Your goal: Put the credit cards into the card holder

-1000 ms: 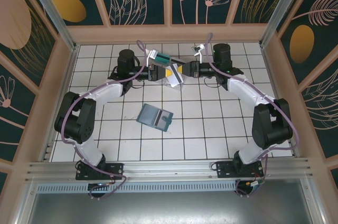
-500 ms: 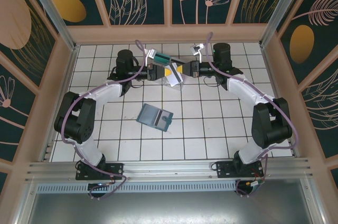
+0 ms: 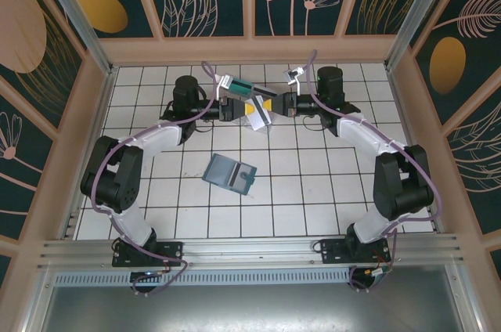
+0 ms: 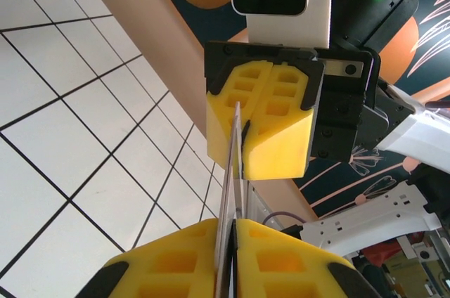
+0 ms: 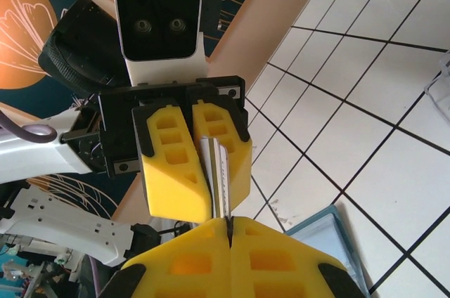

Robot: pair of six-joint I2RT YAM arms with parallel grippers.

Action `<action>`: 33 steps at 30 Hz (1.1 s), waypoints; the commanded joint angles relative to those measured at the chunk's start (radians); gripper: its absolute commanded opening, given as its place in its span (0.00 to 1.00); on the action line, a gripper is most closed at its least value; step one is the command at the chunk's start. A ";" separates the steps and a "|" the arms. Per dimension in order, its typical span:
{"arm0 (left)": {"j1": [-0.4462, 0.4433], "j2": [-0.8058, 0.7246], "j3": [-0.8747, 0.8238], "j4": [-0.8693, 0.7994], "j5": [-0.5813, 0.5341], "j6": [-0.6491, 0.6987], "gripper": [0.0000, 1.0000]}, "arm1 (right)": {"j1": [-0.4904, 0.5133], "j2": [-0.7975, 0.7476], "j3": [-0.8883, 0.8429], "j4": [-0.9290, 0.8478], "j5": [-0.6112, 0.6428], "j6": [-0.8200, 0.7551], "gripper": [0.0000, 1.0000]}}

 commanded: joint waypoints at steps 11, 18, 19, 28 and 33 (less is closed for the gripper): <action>0.027 -0.019 -0.042 0.143 -0.034 -0.065 0.15 | -0.026 -0.041 -0.041 0.138 -0.015 0.086 0.00; 0.028 -0.005 -0.055 0.215 -0.045 -0.116 0.03 | -0.027 -0.038 -0.047 0.150 0.021 0.100 0.00; 0.028 -0.002 -0.054 0.217 -0.044 -0.118 0.02 | -0.027 -0.038 -0.048 0.145 0.032 0.098 0.00; 0.030 -0.004 -0.065 0.230 -0.042 -0.122 0.00 | -0.043 -0.045 -0.068 0.205 0.058 0.149 0.00; 0.030 -0.005 -0.074 0.242 -0.042 -0.126 0.00 | -0.051 -0.044 -0.115 0.352 0.022 0.261 0.00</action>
